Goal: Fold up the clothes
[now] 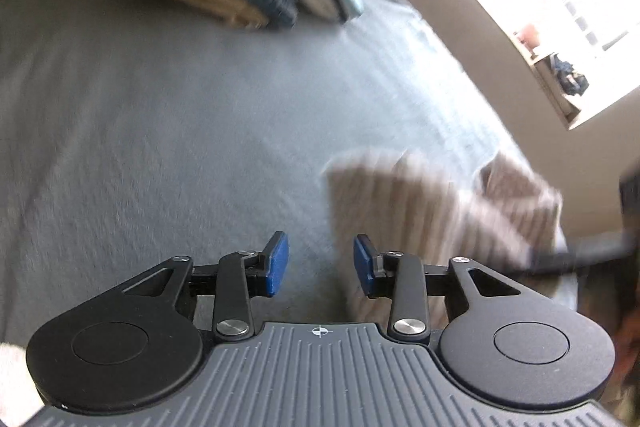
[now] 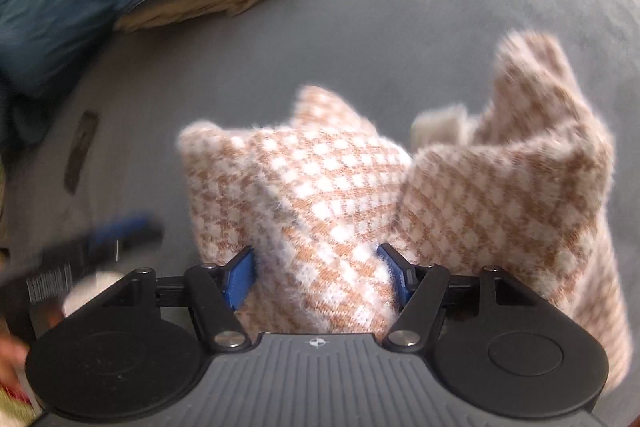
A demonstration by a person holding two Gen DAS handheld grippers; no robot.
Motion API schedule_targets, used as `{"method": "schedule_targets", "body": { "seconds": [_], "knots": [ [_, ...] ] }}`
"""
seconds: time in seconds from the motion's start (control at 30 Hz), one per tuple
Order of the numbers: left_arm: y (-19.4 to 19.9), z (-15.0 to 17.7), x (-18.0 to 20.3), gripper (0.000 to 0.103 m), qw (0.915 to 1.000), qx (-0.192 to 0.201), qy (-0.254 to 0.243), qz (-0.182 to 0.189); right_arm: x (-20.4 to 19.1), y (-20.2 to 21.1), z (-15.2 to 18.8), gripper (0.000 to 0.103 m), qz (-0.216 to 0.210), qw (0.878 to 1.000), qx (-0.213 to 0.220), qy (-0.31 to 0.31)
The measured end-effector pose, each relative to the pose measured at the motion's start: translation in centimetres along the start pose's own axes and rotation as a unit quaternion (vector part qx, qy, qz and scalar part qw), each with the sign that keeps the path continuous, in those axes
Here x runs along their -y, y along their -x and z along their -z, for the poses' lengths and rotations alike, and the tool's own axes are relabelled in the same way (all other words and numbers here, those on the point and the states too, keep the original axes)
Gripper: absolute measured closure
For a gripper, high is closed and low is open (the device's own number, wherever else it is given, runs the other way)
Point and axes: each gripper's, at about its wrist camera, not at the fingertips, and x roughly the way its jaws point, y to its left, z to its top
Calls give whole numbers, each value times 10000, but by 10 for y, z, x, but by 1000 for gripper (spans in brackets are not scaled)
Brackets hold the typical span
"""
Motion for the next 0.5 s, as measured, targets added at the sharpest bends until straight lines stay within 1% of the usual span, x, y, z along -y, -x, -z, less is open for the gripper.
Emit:
{"method": "schedule_targets", "body": {
  "seconds": [0.07, 0.1, 0.13, 0.17, 0.27, 0.33, 0.4, 0.5],
  "knots": [
    [5, -9, -1, 58, 9999, 126, -38, 62, -16, 5, 30, 36, 141, 9996, 126, 188],
    [6, -9, 0, 53, 9998, 156, -80, 90, -24, 7, 44, 36, 230, 9991, 195, 288],
    [-2, -9, -2, 51, 9997, 129, -148, 110, -32, 9, 59, 37, 319, 9984, 264, 389],
    [-14, -10, -8, 51, 9996, 80, -223, 120, -39, 11, 71, 37, 399, 9977, 335, 444],
    [-38, 3, -3, 51, 9985, -269, -465, 65, -53, 19, 100, 37, 622, 9952, 555, 509],
    [-48, 15, 1, 51, 9967, -470, -666, -68, -57, 22, 115, 37, 686, 9948, 604, 443],
    [-57, 29, 1, 51, 9942, -568, -882, -221, -63, 18, 123, 36, 743, 9939, 656, 480],
    [-60, 36, 0, 51, 9931, -668, -928, -249, -67, 22, 131, 36, 778, 9930, 692, 562]
  ]
}}
